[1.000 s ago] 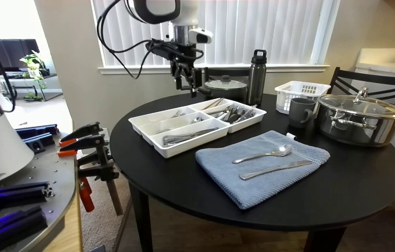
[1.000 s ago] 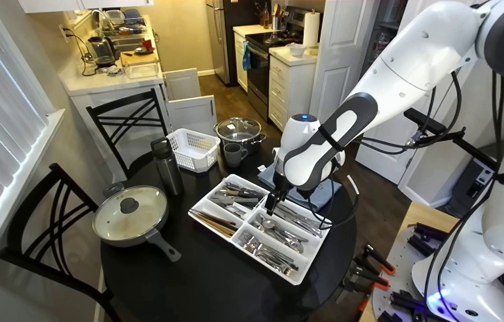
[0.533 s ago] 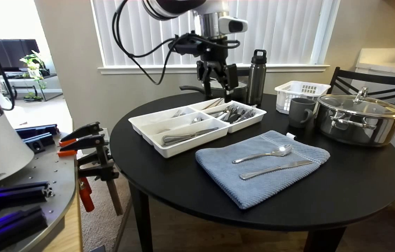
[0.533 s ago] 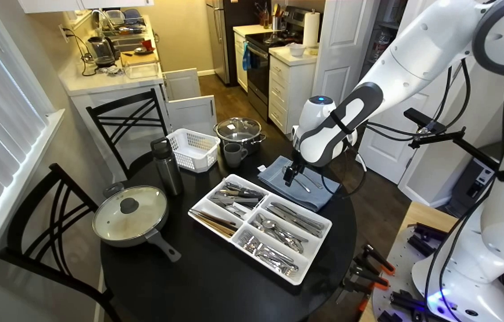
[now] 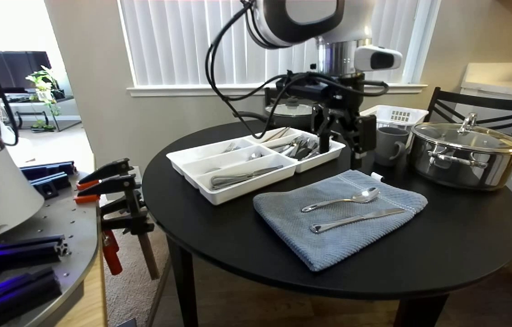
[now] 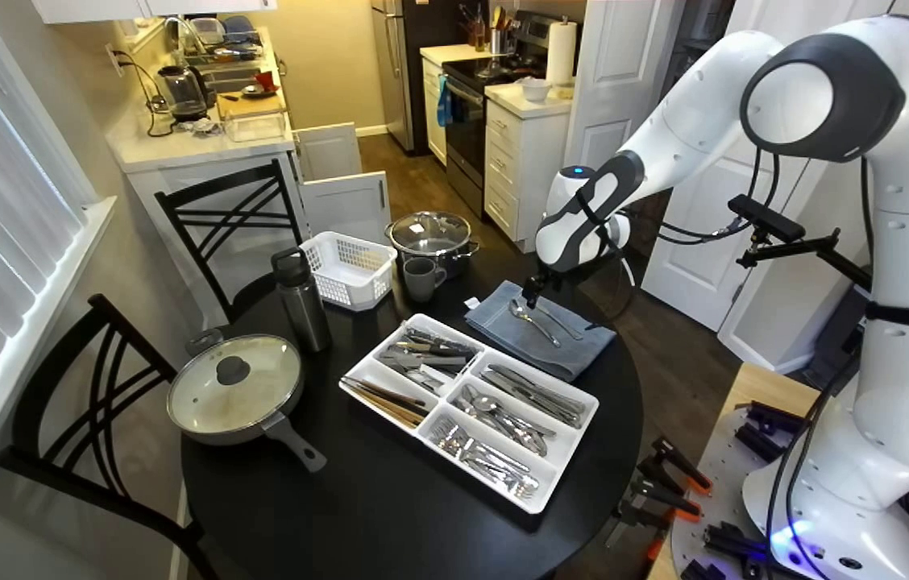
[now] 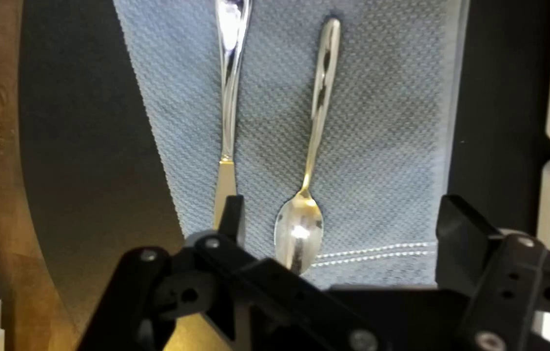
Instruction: Put the cutlery in the tray
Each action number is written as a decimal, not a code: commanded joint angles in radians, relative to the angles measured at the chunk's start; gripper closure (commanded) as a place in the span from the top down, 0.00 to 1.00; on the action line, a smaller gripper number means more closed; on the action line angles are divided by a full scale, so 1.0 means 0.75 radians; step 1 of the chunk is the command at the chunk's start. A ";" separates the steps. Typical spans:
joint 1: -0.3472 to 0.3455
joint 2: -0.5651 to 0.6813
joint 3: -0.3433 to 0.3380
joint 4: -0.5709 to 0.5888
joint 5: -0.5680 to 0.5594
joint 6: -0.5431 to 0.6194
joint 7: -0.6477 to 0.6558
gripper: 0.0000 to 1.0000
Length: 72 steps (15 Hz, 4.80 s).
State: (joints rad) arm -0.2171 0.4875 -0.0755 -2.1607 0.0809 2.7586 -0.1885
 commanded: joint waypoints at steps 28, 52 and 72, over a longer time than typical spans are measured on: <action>-0.097 0.344 0.073 0.354 0.038 -0.267 -0.012 0.08; 0.230 -0.222 0.320 -0.223 0.082 -0.436 -0.120 0.03; 0.226 -0.341 0.178 -0.284 0.057 -0.266 -0.103 1.00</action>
State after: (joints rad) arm -0.0138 0.2779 0.1016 -2.3440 0.1485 2.5165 -0.2663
